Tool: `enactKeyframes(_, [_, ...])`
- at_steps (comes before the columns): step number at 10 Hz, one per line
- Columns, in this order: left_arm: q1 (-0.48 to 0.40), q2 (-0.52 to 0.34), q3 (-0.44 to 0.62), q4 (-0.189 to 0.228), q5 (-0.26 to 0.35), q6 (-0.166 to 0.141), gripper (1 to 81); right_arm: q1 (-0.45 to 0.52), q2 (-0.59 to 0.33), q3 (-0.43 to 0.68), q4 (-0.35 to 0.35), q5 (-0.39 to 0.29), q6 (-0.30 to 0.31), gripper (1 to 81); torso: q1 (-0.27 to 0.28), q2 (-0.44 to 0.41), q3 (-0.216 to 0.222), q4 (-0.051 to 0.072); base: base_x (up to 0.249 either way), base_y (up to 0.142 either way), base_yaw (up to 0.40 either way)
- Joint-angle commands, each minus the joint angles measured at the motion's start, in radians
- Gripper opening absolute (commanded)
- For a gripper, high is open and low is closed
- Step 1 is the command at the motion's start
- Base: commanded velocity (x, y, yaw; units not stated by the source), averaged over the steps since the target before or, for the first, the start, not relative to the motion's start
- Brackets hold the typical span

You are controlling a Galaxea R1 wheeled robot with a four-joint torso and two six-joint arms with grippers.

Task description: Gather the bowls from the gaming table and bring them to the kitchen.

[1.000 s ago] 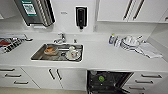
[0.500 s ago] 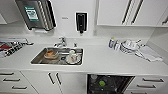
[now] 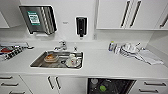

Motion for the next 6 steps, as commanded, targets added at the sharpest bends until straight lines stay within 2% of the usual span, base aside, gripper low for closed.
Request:
enactKeyframes(1, [0.003, -0.002, 0.004, -0.003, 0.056, 0.000, 81.1, 0.089, -0.011, -0.046, 0.046, -0.067, 0.004, 81.1, 0.061, -0.094, 0.000, 0.000, 0.000, 0.000, 0.000])
enactKeyframes(2, [0.004, -0.004, 0.004, -0.003, 0.059, -0.002, 81.1, 0.103, 0.004, -0.069, 0.047, -0.067, 0.008, 81.1, 0.021, -0.034, 0.000, 0.000, 0.000, 0.000, 0.000])
enactKeyframes(3, [0.003, -0.004, 0.004, -0.003, 0.062, -0.002, 81.1, 0.125, 0.014, -0.079, 0.047, -0.067, 0.022, 81.1, 0.039, -0.064, 0.000, 0.000, 0.000, 0.000, 0.000])
enactKeyframes(6, [0.003, -0.004, 0.004, -0.003, 0.081, -0.002, 81.1, 0.229, 0.026, -0.054, 0.047, -0.067, 0.059, 81.1, 0.050, -0.087, 0.001, 0.000, 0.000, 0.000, 0.000])
